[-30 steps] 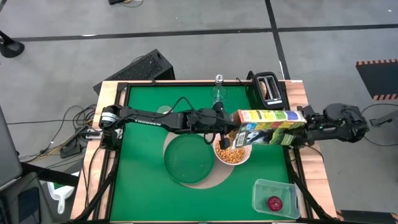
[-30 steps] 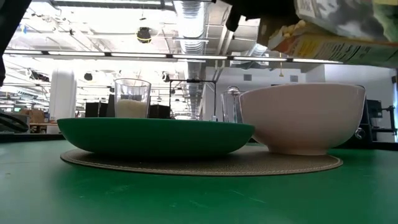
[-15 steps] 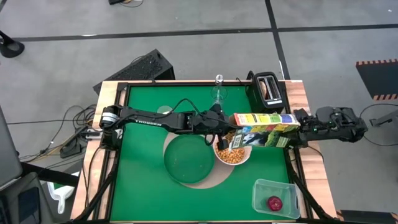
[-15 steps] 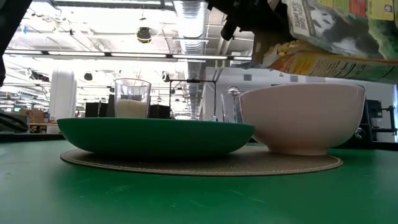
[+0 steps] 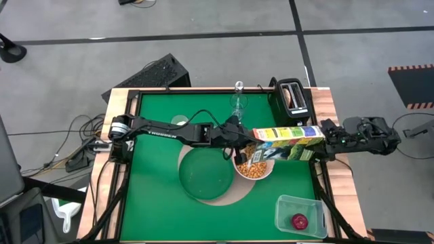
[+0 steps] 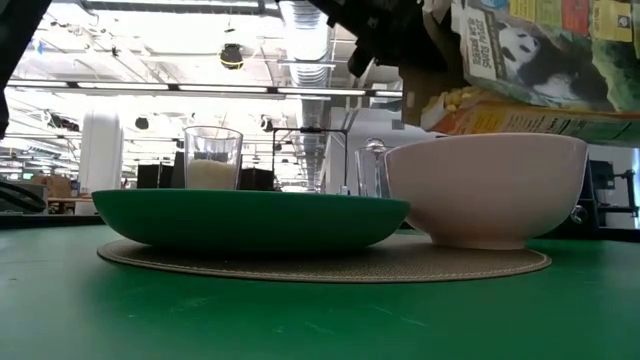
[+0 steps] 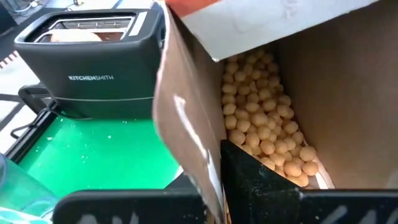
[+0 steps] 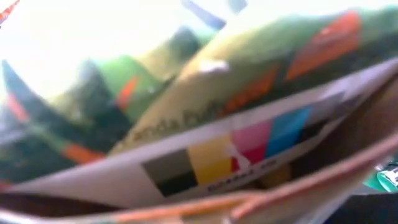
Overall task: Arrange a breakfast setting
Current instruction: Pour the cereal into the white bowl
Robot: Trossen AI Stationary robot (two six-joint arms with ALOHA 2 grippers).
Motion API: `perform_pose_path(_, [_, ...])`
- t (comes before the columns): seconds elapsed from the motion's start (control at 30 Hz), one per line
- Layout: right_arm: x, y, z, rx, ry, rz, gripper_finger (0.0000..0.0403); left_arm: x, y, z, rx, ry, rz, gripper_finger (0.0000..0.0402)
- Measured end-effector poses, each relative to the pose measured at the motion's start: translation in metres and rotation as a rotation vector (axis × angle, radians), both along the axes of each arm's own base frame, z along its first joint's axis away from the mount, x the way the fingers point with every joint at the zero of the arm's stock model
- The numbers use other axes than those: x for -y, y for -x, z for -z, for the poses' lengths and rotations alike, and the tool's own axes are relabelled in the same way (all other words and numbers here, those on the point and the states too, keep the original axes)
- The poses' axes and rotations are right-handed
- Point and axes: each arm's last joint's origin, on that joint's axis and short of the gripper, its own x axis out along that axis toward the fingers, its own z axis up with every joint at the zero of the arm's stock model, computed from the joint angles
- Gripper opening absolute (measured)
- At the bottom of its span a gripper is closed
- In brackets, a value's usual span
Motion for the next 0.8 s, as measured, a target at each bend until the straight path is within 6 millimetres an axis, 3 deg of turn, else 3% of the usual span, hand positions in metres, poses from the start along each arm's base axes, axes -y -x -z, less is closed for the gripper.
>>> perform_pose_path(0.43, [0.002, 0.027, -0.025, 0.067, 0.009, 0.008, 0.0250, 0.000, -0.001, -0.002, 0.018, -0.002, 0.003, 0.0000])
perform_pose_path(0.8, [0.003, 0.031, -0.022, 0.016, 0.021, 0.025, 0.0250, 0.000, -0.001, -0.001, 0.011, -0.005, 0.005, 0.0000])
